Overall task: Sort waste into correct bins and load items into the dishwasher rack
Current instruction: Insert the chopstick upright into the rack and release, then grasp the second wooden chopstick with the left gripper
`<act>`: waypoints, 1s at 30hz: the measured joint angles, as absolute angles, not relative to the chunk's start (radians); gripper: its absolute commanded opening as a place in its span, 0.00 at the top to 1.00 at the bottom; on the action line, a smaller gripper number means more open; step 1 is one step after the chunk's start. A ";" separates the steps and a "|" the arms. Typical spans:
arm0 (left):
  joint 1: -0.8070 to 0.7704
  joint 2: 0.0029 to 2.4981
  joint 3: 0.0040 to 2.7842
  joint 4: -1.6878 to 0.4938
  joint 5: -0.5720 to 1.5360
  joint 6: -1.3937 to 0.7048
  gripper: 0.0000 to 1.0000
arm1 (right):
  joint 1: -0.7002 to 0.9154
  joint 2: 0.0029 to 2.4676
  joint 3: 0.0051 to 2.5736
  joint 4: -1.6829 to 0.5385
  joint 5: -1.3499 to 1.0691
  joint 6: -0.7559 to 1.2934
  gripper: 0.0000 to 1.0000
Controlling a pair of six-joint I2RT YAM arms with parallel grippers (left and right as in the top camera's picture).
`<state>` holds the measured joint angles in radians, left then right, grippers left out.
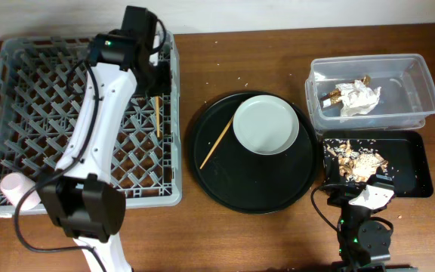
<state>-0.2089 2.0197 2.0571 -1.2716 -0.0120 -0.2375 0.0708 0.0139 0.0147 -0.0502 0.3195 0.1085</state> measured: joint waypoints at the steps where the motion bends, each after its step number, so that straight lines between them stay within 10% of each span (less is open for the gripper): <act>1: -0.204 2.032 2.044 -1.267 -0.012 -0.245 1.00 | 0.071 0.014 0.015 -0.051 0.319 0.108 0.02; 9: -0.213 2.130 1.967 -1.232 -0.002 -0.274 0.47 | 0.071 0.014 0.015 -0.051 0.319 0.109 0.02; 30: -0.524 2.134 1.796 -1.153 -0.012 -0.126 0.45 | 0.071 0.014 0.015 -0.050 0.319 0.108 0.02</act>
